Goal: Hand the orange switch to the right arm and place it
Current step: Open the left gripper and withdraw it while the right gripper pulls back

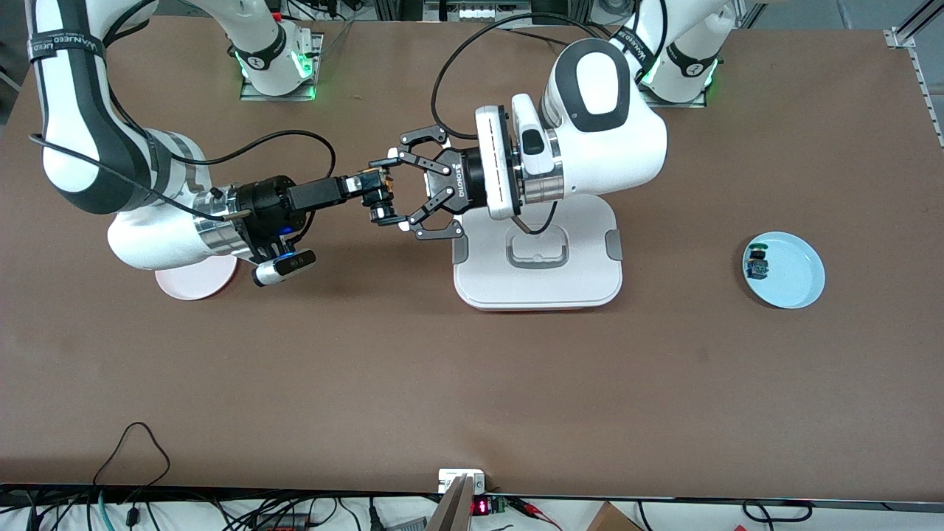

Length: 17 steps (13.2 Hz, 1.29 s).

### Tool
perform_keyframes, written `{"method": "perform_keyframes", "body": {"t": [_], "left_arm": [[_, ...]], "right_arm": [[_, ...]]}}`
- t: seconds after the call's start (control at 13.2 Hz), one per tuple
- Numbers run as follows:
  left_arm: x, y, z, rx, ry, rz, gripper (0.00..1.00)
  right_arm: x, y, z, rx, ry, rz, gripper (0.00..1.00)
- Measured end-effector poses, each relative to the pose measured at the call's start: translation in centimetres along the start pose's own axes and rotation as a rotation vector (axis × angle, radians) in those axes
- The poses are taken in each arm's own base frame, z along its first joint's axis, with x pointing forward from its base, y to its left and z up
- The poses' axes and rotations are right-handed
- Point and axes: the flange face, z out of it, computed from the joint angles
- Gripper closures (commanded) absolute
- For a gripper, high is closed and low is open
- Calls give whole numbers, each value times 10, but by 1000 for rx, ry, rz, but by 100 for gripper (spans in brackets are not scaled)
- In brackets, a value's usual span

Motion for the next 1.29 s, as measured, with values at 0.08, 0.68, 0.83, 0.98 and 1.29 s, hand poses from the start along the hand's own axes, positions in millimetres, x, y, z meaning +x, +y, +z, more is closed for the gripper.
{"method": "perform_keyframes", "body": {"t": [0.08, 0.68, 0.83, 0.98, 1.29], "left_arm": [[0, 0, 0, 0, 0, 0, 89], [0, -2, -2, 4, 1, -64, 0], [4, -11, -10, 22, 7, -64, 0], [14, -30, -31, 50, 27, -62, 0], [35, -87, -104, 39, 78, -27, 0]], "right_arm": [[0, 0, 0, 0, 0, -1, 93], [1, 0, -2, 1, 4, 0, 93], [1, 0, -3, 2, 5, 0, 93], [1, 0, -3, 2, 8, 0, 94], [1, 3, -5, -33, 8, -44, 94]]}}
